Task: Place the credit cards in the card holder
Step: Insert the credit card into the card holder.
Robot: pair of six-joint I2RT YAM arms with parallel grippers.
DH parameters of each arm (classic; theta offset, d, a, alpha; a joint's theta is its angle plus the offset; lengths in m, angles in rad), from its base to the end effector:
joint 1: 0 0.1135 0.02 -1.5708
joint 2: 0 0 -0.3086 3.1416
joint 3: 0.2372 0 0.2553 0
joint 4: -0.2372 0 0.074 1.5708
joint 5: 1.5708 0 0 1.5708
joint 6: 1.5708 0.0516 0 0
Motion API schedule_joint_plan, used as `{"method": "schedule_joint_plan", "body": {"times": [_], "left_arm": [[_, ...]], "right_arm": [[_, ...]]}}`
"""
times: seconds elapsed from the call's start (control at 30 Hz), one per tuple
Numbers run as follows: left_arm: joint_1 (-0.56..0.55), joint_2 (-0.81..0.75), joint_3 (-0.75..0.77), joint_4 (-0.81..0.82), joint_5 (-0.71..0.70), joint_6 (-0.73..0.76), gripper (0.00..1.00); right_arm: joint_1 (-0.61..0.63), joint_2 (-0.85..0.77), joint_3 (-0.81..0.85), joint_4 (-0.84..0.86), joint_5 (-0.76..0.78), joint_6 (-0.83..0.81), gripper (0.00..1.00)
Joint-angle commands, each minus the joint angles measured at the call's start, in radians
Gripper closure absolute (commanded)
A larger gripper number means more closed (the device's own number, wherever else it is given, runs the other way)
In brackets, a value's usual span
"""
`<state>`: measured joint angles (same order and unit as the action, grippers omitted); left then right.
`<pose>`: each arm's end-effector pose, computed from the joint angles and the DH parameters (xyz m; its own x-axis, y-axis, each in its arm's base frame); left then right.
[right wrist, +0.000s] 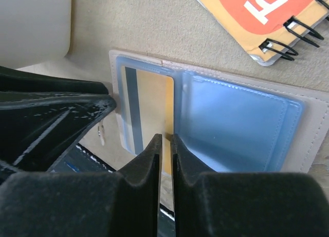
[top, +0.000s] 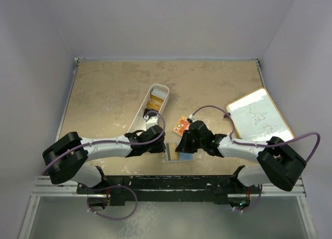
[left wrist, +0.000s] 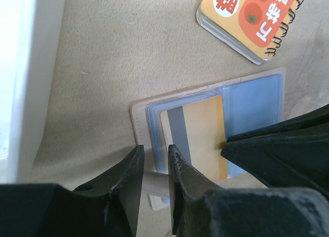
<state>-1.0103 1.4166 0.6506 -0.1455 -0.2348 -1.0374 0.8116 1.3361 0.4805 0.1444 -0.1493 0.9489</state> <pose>0.1532 -0.2215 0.1915 -0.8577 -0.2087 -0.4698 0.0185 0.9007 -0.4340 0.1672 0.1873 0.1840 -0.9078 0.2110 -0.3624 -0.0979 0.7338 0.6723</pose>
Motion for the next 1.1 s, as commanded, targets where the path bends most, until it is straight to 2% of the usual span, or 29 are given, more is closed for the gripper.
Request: {"method": "schedule_joint_plan", "body": {"times": [0.0,0.13,0.27,0.53,0.8,0.87,0.97,1.07], "left_arm": [[-0.005,0.032,0.003,0.061,0.026,-0.003,0.77],[-0.005,0.051,0.003,0.09,0.04,-0.002,0.77],[-0.005,0.054,0.006,0.109,0.046,0.0,0.77],[-0.004,-0.007,0.021,0.133,0.011,0.015,0.77],[0.005,-0.093,0.094,0.002,-0.07,0.037,0.77],[0.015,-0.104,0.129,-0.061,-0.09,0.053,0.77],[0.051,-0.145,0.165,-0.142,-0.114,0.072,0.77],[0.135,-0.203,0.167,-0.197,-0.108,0.089,0.76]], "right_arm": [[0.003,0.0,-0.009,0.074,-0.022,0.001,0.89],[0.004,0.028,-0.013,0.104,-0.025,0.002,0.97],[0.003,0.043,-0.005,0.115,-0.036,-0.002,0.96],[0.004,-0.023,0.0,0.04,-0.025,-0.041,0.82],[0.004,-0.107,0.069,-0.086,0.029,-0.162,0.78],[0.002,-0.129,0.075,-0.09,0.088,-0.202,0.76],[0.002,-0.164,0.118,-0.124,0.133,-0.295,0.74],[0.002,-0.179,0.198,-0.17,0.175,-0.388,0.71]]}}
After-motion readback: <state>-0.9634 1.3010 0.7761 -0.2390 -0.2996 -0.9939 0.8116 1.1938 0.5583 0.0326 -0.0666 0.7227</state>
